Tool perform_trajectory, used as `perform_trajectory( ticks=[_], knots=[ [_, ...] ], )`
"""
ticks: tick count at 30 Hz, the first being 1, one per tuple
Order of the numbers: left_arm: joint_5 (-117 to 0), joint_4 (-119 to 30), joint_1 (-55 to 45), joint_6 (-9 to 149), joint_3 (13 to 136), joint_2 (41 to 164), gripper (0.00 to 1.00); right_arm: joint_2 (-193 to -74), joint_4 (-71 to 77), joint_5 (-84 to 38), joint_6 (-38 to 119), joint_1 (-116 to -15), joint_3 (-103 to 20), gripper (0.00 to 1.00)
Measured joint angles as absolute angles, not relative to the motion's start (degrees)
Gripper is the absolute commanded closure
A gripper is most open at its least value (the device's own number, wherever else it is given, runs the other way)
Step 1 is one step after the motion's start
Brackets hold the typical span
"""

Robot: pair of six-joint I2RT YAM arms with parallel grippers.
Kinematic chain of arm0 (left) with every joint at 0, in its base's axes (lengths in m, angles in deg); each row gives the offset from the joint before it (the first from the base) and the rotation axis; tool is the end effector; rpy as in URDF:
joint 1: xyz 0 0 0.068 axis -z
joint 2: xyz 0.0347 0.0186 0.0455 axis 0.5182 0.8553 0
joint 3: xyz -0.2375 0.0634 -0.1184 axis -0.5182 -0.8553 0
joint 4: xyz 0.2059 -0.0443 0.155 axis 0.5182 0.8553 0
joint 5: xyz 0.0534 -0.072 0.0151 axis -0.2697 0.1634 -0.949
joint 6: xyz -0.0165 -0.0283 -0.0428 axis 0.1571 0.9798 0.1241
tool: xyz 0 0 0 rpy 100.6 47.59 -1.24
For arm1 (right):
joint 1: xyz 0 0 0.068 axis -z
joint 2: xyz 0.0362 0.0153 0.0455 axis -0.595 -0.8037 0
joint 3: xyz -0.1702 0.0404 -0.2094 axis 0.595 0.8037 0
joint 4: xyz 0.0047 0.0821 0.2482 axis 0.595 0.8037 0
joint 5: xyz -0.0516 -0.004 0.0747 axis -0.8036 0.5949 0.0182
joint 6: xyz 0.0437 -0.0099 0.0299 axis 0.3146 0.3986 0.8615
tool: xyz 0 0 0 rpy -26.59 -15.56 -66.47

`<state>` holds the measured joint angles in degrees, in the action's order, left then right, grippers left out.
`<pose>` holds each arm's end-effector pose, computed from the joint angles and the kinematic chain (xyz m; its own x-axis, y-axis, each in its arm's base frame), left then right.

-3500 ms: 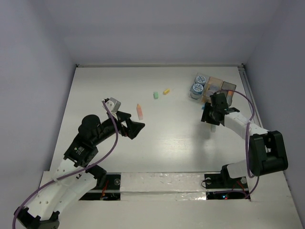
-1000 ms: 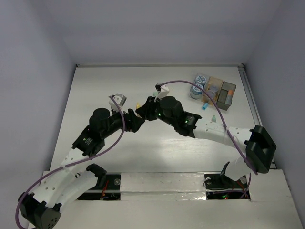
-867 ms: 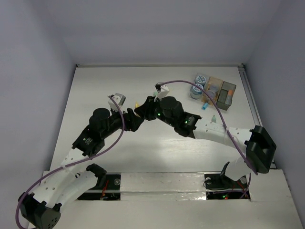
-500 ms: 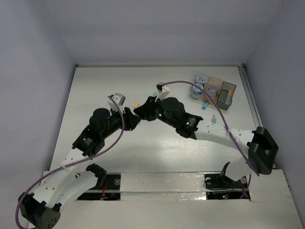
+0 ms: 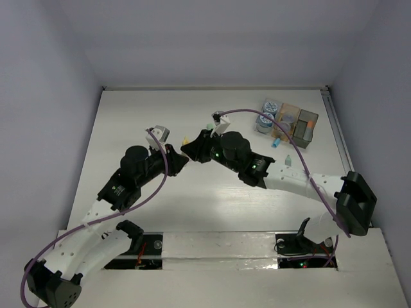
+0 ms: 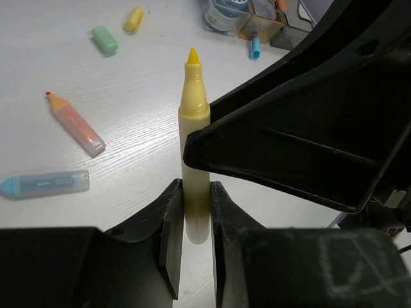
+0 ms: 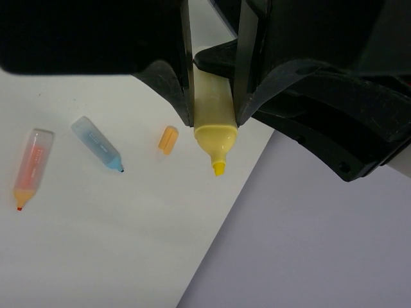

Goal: Sort the stationery into containers
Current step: Pick up the pen from the center of the board, then pick up the pen cap from the center of the board.

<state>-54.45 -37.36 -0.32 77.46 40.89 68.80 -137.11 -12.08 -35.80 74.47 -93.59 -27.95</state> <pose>0.1507 -0.0991 0.3177 -0.3437 -0.1565 -0.9259 0.6053 0.7169 -0.3459 0.1946 0.2943 0.3220 -0.5692 0.3115 -0.7609 -0.5476 0.5467 0.6334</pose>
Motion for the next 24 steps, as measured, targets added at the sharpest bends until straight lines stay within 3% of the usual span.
perform_trajectory(
  ticks=[1,4,5,6,8,14,16,21,24],
  knots=[
    [-54.3,-37.4,-0.3,77.4,40.9,68.8,1.00,-136.9,-12.1,-35.8,74.5,-93.6,-27.8,0.85],
    [-53.8,-37.6,-0.3,77.4,40.9,68.8,1.00,-136.5,-12.0,-35.5,74.1,-93.6,-27.7,0.65],
    [-53.6,-37.6,-0.3,77.4,40.9,68.8,1.00,-136.5,-11.7,-35.5,73.9,-93.6,-27.7,0.47],
    [-53.5,-37.5,-0.3,77.3,40.9,68.8,1.00,-136.4,-11.3,-35.4,73.8,-93.6,-27.8,0.39],
    [-54.0,-37.2,-0.5,77.0,40.9,68.8,1.00,-135.6,-9.6,-35.2,72.3,-93.6,-27.8,0.32],
    [-54.3,-36.7,-0.8,76.2,40.9,68.8,1.00,-129.0,-5.0,-33.8,69.4,-89.7,-27.7,0.32],
    [-54.3,-36.6,-1.1,75.9,40.9,68.8,1.00,-126.1,-4.6,-33.5,68.9,-86.1,-27.2,0.39],
    [-54.1,-36.6,-2.7,75.6,40.9,67.6,1.00,-125.9,-4.0,-32.7,68.2,-76.0,-26.2,0.66],
    [-53.6,-36.6,-3.9,75.4,40.9,66.0,1.00,-133.2,-1.9,-32.5,67.2,-70.6,-28.1,0.64]
  ],
)
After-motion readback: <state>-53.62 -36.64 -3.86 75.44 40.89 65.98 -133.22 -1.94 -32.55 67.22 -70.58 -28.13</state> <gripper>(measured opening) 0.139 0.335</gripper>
